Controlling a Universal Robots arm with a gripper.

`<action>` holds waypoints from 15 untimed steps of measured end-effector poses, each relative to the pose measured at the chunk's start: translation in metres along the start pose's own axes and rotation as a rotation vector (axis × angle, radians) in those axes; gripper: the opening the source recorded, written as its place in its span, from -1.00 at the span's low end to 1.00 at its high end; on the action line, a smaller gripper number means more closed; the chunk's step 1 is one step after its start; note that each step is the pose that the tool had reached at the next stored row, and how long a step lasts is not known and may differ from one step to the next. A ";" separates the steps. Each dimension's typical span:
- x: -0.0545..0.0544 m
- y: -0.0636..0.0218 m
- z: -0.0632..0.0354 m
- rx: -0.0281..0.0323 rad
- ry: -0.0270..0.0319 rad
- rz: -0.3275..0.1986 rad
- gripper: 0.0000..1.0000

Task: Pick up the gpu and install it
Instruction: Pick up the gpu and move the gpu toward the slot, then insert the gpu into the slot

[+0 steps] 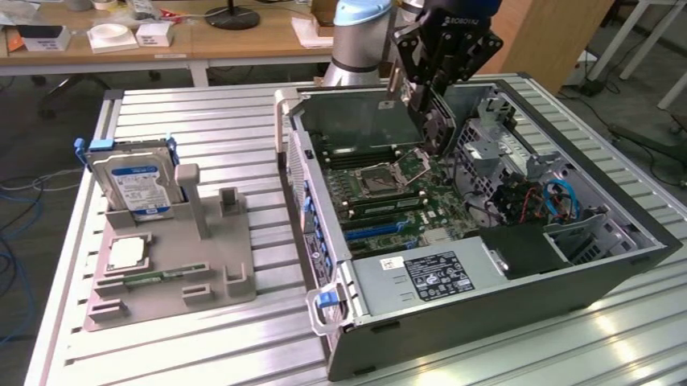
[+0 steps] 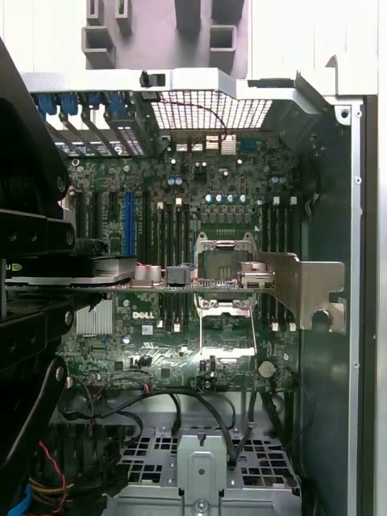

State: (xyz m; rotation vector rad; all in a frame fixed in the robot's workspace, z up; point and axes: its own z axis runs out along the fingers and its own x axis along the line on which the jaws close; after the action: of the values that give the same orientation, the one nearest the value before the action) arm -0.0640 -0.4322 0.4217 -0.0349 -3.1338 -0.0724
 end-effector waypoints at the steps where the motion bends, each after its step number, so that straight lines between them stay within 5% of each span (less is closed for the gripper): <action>1: 0.000 0.0000 0.0000 0.0000 0.0001 0.000 -0.47; 15: -0.001 0.0000 0.0000 0.0019 0.0001 -0.003 -0.47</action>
State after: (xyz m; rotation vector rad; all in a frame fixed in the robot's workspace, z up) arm -0.0634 -0.4322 0.4218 -0.0305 -3.1339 -0.0695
